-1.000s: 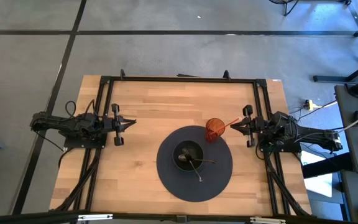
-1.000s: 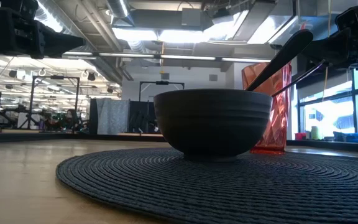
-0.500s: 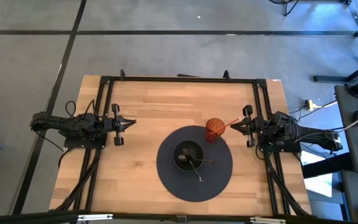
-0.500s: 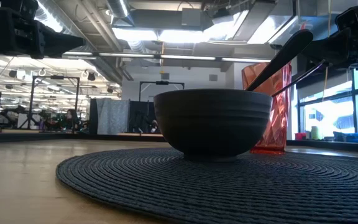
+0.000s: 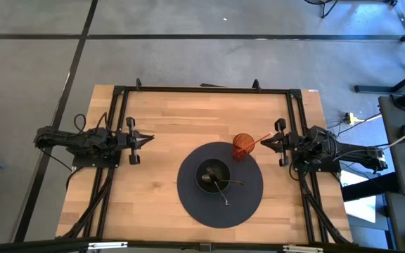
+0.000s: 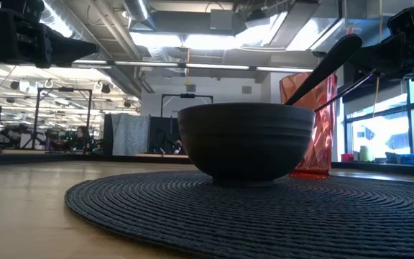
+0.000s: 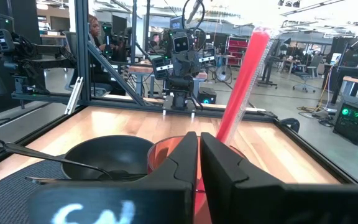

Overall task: Pick & Place Utensil
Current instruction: Return to Home Position

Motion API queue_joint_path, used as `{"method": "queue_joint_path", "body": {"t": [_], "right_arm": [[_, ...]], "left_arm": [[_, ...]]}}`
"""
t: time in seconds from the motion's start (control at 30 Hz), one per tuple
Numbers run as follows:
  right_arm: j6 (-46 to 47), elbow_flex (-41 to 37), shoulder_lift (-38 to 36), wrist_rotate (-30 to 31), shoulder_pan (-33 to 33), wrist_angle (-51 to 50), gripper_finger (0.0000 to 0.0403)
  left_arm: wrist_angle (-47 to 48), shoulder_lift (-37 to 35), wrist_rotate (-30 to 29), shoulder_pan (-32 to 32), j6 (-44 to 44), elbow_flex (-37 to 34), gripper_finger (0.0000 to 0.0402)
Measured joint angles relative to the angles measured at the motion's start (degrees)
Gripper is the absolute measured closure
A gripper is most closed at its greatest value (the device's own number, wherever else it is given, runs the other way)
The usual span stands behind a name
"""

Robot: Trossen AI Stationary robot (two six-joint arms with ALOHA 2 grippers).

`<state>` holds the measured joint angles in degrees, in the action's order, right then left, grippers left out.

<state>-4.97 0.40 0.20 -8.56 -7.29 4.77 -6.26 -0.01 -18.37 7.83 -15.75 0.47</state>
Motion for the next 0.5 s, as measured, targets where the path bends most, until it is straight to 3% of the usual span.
{"method": "queue_joint_path", "body": {"t": [0.5], "right_arm": [[0.0,0.0,-0.02,0.0,0.02,0.0,0.0382]], "left_arm": [[0.02,0.0,0.0,-0.01,0.0,0.0,0.0394]]}}
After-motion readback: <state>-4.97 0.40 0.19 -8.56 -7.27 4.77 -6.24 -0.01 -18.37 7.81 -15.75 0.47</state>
